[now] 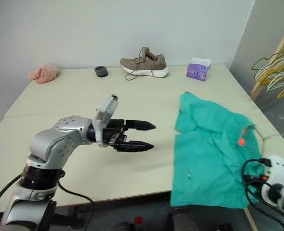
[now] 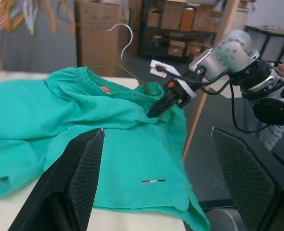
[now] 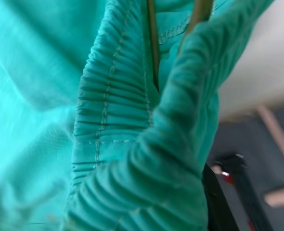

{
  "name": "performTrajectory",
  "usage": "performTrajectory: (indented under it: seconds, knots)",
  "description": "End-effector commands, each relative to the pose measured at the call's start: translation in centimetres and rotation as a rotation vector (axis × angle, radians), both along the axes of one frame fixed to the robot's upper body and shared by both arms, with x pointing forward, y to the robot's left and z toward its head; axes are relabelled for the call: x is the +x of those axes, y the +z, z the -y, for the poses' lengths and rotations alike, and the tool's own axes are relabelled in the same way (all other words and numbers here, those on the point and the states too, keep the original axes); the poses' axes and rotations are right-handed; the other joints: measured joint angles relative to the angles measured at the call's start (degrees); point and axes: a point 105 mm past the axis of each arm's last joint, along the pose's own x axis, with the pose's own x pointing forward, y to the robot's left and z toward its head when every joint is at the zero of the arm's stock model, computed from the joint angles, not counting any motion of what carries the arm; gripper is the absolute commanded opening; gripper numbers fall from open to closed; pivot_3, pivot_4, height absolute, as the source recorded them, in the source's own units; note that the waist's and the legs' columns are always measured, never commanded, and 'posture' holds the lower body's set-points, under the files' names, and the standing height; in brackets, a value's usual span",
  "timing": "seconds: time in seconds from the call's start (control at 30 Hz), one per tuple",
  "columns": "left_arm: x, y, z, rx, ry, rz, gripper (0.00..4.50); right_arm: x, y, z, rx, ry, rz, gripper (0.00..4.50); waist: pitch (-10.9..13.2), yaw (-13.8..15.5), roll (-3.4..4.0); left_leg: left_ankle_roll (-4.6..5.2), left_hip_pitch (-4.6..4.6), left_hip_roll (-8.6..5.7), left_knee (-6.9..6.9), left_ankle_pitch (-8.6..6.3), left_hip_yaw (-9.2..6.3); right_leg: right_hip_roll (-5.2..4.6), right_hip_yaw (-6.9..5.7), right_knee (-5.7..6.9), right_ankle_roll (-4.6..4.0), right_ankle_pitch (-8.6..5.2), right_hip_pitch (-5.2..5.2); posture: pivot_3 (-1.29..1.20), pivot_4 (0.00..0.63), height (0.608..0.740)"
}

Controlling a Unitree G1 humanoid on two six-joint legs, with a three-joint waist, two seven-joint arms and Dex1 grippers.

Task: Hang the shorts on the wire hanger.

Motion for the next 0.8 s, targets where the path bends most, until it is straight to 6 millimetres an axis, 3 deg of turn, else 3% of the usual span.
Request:
performTrajectory:
  seconds: [0.03, 0.23, 0.4, 0.57, 0.8]
  knots:
    - [0.6, 0.8, 1.2, 0.007, 0.018, 0.114, 4.48, -1.0, 1.6, 2.5, -0.093, -0.157, 0.036, 0.0, 0.16, -0.71, 0.2, 0.02, -0.03, -0.01, 0.0, -0.01, -0.01, 0.01, 0.02, -0.03, 0.0, 0.0, 0.0, -0.36, 0.147, 0.74]
    - [1.8, 1.9, 3.7, 0.004, 0.08, 0.345, 4.48, -0.7, 5.6, 6.1, -0.225, -0.262, 0.09, 0.0, 1.08, -2.68, 0.52, 0.06, -0.06, -0.13, -0.09, -0.01, -0.01, -0.01, 0.13, -0.19, 0.04, 0.02, 0.04, -0.37, 0.164, 0.74]
    - [2.1, 3.8, 5.0, -0.027, 0.101, 0.432, 4.48, 2.6, 11.6, 8.9, -0.331, -0.274, 0.176, 0.0, 2.25, -5.29, 0.45, 0.1, -0.09, -0.23, -0.25, -0.01, -0.01, -0.03, 0.23, -0.23, 0.11, -0.02, 0.12, -0.38, 0.178, 0.74]
    - [2.2, 4.6, 5.8, -0.039, 0.123, 0.503, 4.48, 5.4, 16.2, 12.2, -0.35, -0.369, 0.279, 0.0, 3.12, -6.69, 0.38, 0.15, 0.05, -0.65, -0.69, 0.03, -0.36, -0.1, 0.35, -0.29, 0.24, -0.1, 0.17, -0.35, 0.187, 0.74]
    - [2.1, 5.5, 6.2, -0.064, 0.136, 0.53, 4.48, 7.4, 17.7, 14.9, -0.337, -0.432, 0.298, 0.0, 3.88, -6.87, 0.19, 0.19, 0.1, -0.87, -0.78, 0.07, -0.33, -0.27, 0.58, -0.31, 0.5, -0.15, 0.15, -0.33, 0.188, 0.74]
